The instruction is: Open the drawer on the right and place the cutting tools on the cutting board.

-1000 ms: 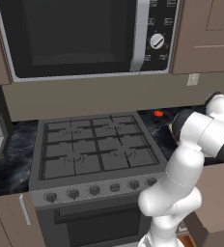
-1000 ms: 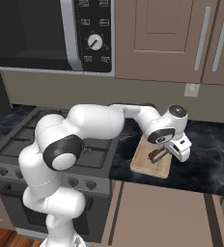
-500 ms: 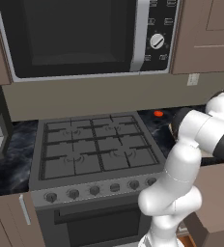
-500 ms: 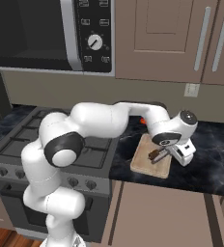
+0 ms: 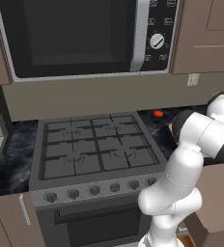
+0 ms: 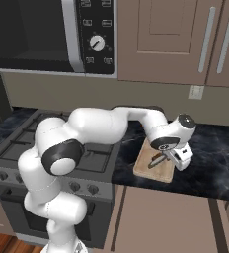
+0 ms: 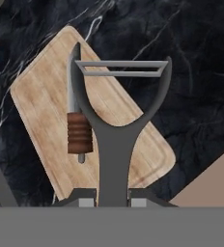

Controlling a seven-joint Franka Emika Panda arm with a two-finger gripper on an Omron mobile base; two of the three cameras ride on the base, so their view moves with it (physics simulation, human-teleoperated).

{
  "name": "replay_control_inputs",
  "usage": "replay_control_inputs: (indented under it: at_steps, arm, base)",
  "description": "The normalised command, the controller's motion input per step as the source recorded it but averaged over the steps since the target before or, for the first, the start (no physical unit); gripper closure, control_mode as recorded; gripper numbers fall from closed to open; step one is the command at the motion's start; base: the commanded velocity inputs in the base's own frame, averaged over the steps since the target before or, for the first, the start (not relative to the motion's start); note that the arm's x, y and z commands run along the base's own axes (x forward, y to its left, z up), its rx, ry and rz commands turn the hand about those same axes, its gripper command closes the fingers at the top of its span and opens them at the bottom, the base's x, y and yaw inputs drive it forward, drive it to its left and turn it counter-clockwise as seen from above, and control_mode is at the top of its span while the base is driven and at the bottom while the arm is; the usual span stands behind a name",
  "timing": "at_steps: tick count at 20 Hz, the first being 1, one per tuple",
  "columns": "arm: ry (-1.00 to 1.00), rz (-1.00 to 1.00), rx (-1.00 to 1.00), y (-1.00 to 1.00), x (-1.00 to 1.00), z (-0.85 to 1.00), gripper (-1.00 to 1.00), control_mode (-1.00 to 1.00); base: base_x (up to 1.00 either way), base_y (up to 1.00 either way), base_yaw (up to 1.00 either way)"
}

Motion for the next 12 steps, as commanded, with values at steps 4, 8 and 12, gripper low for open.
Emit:
replay_control_inputs:
  at_steps: [4,8,12]
  arm:
    - [0.0,0.0,0.0,0.08,0.0,-0.33,1.0,-1.0]
    - [0.0,-0.01,0.0,0.01,0.12,-0.22,1.0,-1.0]
    - [0.0,-0.03,0.0,0.0,0.32,-0.12,1.0,-1.0]
  base:
    - [0.0,0.0,0.0]
    - [0.0,0.0,0.0]
    - [0.0,0.0,0.0]
